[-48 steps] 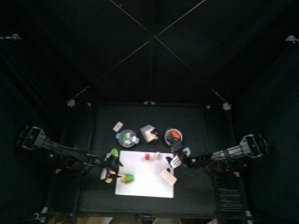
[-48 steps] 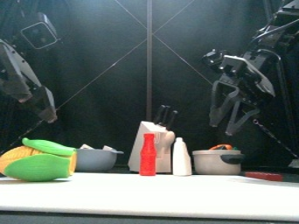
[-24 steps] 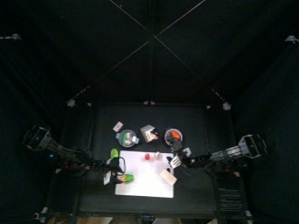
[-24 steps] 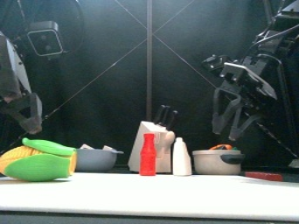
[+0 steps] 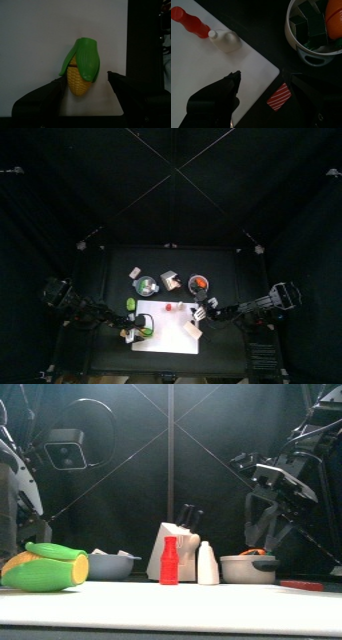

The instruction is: Grab corn

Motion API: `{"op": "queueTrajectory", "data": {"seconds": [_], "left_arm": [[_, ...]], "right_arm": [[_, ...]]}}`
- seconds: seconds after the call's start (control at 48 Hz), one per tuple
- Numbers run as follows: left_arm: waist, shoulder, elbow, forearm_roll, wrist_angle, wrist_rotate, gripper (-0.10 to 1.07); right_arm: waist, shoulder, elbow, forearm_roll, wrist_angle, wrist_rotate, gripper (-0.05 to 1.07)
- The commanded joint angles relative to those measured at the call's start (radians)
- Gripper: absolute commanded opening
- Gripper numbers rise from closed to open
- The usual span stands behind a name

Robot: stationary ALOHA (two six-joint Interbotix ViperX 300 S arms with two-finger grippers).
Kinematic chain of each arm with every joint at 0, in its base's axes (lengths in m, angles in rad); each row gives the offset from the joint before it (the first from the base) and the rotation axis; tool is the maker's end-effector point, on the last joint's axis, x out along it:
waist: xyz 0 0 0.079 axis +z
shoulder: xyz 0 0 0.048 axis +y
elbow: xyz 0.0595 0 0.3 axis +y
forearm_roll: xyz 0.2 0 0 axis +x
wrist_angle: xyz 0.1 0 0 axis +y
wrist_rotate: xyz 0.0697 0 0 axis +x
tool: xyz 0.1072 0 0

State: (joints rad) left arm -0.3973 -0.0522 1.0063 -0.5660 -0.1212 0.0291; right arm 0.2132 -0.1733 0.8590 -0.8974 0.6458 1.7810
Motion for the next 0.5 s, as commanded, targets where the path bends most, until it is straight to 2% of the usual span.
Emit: {"op": "queueTrajectory", "data": {"seconds": [0.0, 0.229, 0.479], "left_arm": [[0.005, 0.025, -0.029, 0.014, -0.003, 0.002, 0.98], [0.017, 0.064, -0.049, 0.083, 0.008, 0.003, 0.98], [0.018, 0.049, -0.061, 0.189, 0.124, 0.003, 0.98]], "right_arm": [[0.002, -0.006, -0.020, -0.003, 0.002, 0.002, 0.98], [0.003, 0.011, -0.020, -0.003, 0.002, 0.006, 0.98], [0.002, 0.012, -0.020, -0.003, 0.002, 0.005, 0.98]]}}
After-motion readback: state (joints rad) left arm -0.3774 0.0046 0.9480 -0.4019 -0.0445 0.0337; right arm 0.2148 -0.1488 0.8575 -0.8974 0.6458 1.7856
